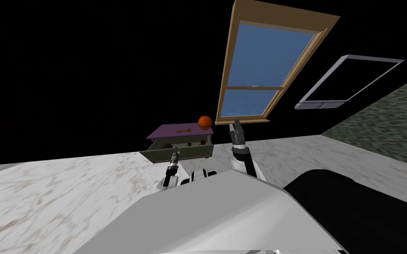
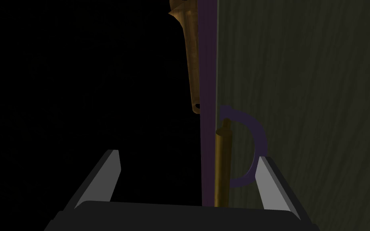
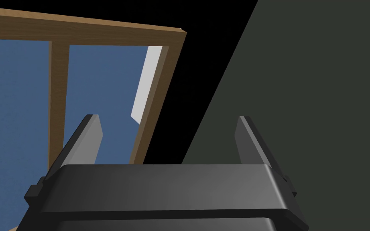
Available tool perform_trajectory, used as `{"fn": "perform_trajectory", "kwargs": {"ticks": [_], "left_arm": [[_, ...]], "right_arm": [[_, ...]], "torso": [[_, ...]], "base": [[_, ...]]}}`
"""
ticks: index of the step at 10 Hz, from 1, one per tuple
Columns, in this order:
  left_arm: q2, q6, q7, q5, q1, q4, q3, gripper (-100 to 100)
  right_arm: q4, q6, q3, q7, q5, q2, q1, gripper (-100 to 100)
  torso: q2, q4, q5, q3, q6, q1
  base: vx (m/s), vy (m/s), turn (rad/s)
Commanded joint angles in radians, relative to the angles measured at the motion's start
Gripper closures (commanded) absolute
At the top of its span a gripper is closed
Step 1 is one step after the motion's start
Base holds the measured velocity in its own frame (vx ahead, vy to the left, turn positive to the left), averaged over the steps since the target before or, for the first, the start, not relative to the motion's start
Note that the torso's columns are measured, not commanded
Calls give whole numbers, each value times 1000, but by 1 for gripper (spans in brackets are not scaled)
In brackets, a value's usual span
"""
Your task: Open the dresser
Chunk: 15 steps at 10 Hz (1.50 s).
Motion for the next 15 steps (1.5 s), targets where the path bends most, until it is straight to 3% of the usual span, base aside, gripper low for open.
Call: {"fn": "perform_trajectory", "kwargs": {"ticks": [1,7,9,10,11,15], "left_arm": [[3,54,5,3,-43,-8,7,-100],[12,169,18,9,-134,-35,20,-100],[14,191,21,11,-153,-41,22,-100],[13,188,21,9,-133,-38,19,-100],[12,194,21,9,-133,-38,19,0],[11,198,22,9,-126,-32,18,0]], "right_arm": [[0,0,0,0,0,0,0,0],[0,0,0,0,0,0,0,0],[0,0,0,0,0,0,0,0],[0,0,0,0,0,0,0,0],[0,0,0,0,0,0,0,0],[0,0,0,0,0,0,0,0]], "torso": [[-3,-1,0,-3,0,1],[9,4,-1,4,-2,0],[11,6,-2,6,-1,-1],[12,9,-3,6,-1,-1],[11,7,-2,6,-1,-2],[6,3,0,3,0,0]], "base": [[-53,2,13],[-66,1,9],[-57,3,7],[-19,4,-4],[0,0,0],[0,0,0]]}}
